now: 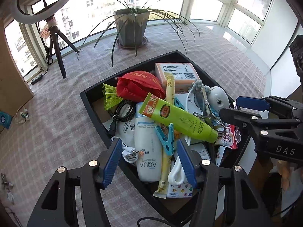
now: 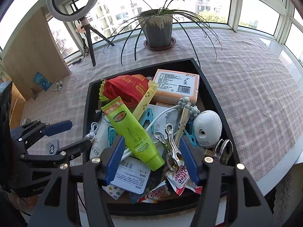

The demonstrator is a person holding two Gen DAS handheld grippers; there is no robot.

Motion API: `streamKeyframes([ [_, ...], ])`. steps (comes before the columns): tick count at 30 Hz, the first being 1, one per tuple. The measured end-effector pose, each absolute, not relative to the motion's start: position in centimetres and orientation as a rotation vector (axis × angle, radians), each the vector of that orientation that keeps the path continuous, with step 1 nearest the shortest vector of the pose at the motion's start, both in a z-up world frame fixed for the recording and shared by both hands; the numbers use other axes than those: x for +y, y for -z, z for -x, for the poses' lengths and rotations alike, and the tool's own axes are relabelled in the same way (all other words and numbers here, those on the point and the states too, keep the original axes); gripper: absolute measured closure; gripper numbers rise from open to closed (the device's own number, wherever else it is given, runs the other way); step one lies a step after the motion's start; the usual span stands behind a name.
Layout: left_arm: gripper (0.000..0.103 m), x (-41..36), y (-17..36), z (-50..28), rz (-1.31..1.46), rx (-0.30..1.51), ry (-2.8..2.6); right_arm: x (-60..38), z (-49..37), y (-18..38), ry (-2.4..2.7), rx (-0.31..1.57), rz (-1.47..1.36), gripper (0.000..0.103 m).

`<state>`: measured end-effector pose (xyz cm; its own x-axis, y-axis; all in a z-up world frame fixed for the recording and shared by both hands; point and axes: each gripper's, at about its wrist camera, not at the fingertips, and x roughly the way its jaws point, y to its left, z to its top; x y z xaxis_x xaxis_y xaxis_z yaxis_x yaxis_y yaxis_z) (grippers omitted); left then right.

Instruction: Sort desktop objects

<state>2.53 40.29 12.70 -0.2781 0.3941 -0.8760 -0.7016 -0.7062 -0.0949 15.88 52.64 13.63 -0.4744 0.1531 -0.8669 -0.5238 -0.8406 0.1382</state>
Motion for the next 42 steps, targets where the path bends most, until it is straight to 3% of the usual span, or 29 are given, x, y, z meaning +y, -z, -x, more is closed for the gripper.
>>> streamKeyframes([
  [16, 0.045, 30.0, -13.8, -3.1, 1.345, 0.272, -2.274, 44.9, -11.5, -14.3, -2.499, 0.384, 1.435, 0.038],
  [27, 0.035, 15.4, -12.1, -4.6, 1.437, 0.26, -2.388, 35.4, -10.9, -12.9, -2.493, 0.416, 1.44, 0.037],
  [35, 0.034, 3.5, -8.3, -5.9, 1.588, 0.225, -2.461, 27.9, -11.3, -10.5, -2.456, 0.428, 1.416, 0.037],
  [42, 0.033, -2.3, -6.9, -6.7, 1.645, 0.196, -2.482, 22.0, -11.5, -8.6, -2.448, 0.401, 1.429, 0.037],
])
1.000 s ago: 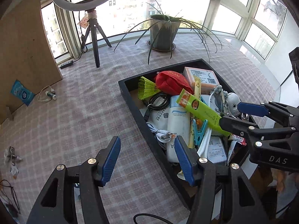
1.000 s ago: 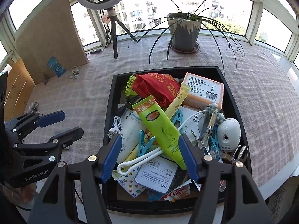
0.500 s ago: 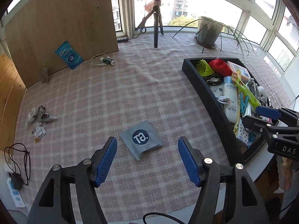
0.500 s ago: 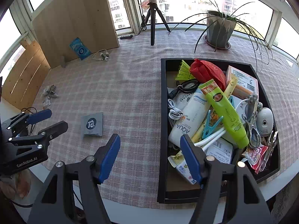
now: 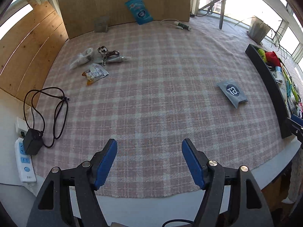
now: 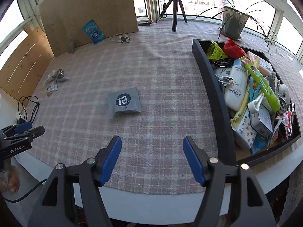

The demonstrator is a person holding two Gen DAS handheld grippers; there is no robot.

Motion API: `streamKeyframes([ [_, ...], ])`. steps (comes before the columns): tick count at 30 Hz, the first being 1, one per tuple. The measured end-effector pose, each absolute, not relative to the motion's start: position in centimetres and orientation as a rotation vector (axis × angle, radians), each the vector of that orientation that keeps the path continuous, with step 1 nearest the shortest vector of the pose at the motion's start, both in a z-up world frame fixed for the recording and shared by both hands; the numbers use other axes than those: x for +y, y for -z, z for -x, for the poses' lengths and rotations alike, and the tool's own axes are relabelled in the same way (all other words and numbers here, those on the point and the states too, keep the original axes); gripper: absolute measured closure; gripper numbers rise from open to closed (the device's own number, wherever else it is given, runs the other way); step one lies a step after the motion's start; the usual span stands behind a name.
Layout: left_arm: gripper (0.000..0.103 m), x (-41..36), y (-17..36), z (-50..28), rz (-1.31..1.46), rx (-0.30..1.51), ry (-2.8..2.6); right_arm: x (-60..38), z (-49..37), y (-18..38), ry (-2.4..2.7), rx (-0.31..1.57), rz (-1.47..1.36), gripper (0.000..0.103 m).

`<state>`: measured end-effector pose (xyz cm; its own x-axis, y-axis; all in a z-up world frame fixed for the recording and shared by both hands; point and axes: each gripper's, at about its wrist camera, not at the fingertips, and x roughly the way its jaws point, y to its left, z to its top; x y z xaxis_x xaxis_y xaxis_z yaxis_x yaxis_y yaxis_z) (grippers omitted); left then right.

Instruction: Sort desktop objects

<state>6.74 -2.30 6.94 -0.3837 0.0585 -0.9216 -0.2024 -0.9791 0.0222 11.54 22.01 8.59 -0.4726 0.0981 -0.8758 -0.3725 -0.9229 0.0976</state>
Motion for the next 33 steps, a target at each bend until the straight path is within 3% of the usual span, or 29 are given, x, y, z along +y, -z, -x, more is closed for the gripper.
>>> streamKeyframes([
  [7, 0.032, -3.8, -7.4, -7.1, 1.621, 0.157, -2.489, 18.4, -11.2, -8.8, -2.461, 0.354, 1.437, 0.037],
  [9, 0.027, -4.0, -7.5, -7.0, 1.613, 0.141, -2.49, 17.9, -11.1, -9.0, -2.463, 0.345, 1.435, 0.036],
  [33, 0.026, -4.1, -6.6, -6.9, 1.65, 0.106, -2.463, 17.2, -11.0, -8.5, -2.447, 0.34, 1.461, 0.036],
])
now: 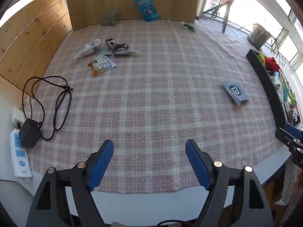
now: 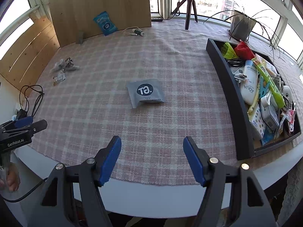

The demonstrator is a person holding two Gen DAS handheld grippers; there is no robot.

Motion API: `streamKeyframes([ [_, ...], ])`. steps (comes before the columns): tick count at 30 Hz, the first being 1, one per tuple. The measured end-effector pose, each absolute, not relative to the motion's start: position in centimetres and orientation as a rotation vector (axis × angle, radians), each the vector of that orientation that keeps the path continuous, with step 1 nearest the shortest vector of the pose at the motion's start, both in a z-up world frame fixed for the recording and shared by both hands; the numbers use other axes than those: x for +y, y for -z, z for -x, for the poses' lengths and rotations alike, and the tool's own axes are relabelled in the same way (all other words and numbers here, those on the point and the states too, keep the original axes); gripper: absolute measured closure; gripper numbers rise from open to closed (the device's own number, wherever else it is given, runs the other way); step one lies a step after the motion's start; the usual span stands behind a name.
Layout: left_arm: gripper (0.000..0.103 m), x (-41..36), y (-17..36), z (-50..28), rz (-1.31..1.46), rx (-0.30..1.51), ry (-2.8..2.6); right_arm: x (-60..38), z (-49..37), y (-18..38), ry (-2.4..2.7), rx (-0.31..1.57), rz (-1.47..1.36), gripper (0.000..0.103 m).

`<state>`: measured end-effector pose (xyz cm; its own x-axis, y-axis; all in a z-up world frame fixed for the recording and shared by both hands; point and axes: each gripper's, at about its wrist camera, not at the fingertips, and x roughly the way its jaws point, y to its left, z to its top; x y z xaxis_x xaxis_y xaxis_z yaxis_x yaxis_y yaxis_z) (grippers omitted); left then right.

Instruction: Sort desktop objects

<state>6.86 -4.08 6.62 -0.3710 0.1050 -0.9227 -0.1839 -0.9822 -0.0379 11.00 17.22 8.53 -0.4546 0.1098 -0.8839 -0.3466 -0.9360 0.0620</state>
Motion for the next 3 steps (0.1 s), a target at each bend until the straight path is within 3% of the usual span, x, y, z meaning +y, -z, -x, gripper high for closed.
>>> streamKeyframes([
  [3, 0.026, -3.99, -6.49, -6.83, 1.658, 0.1, -2.466, 17.15, -10.86, -8.29, -2.442, 0.35, 1.468, 0.036],
])
